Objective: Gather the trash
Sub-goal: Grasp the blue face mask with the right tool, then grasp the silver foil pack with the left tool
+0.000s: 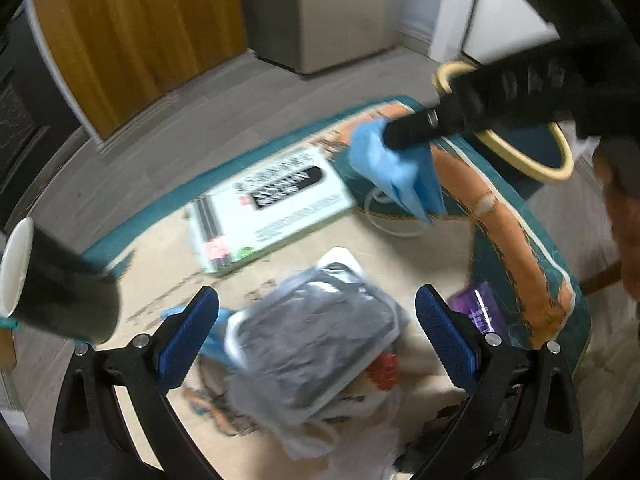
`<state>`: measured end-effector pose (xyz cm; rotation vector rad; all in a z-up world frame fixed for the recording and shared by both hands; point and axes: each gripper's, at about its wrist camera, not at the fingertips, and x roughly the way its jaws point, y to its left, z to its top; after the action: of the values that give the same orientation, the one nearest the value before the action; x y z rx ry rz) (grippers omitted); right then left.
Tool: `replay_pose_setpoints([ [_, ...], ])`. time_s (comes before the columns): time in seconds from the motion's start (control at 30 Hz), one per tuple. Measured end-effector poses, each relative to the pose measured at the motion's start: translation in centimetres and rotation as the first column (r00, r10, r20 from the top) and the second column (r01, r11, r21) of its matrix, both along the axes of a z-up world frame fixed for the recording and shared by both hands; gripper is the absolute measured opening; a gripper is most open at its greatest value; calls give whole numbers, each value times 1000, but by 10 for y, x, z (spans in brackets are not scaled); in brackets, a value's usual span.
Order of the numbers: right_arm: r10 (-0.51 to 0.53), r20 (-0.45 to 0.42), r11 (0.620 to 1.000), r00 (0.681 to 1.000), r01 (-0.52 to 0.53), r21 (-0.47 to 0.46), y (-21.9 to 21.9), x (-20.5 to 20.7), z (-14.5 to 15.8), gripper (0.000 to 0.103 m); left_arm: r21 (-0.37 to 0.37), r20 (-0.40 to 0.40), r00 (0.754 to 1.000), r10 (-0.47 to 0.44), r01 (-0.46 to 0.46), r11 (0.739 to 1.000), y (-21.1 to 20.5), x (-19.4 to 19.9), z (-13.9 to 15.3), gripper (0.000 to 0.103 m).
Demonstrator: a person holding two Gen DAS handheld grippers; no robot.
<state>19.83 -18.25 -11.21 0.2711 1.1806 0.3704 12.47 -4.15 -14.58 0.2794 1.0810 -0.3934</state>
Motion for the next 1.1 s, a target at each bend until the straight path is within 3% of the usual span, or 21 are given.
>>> replay_pose_setpoints([
  [0.3,-17,15,1000,1000,17,11,-24,2,6,13,117,-53,995,-79,85,990,-25,-2,-31,97],
  [0.47,-19,24,1000,1000,19,9,-28,3,8,13,90,-63,996,-56,62,994,-24,3,-32,97],
  [0.67,-24,28,1000,999,24,10,-30,2,10,13,96,-71,996,-46,53,994,-21,5,-32,87],
  [0.77,-19,33,1000,999,19,6,-30,1,11,13,99,-77,997,-30,38,994,-16,9,-31,73],
  [0.87,-16,40,1000,999,16,0,-30,0,12,13,101,-70,997,-21,28,994,-11,13,-28,54],
  [0.93,-18,44,1000,999,18,-7,-32,0,12,13,114,-63,998,-28,35,993,-12,14,-27,47],
  [1.0,-27,45,1000,999,27,-8,-36,0,13,13,129,-51,998,-42,49,990,-14,12,-25,28],
  [1.1,-36,50,999,998,36,-7,-37,-1,14,13,137,-30,998,-61,64,988,-18,9,-21,22],
])
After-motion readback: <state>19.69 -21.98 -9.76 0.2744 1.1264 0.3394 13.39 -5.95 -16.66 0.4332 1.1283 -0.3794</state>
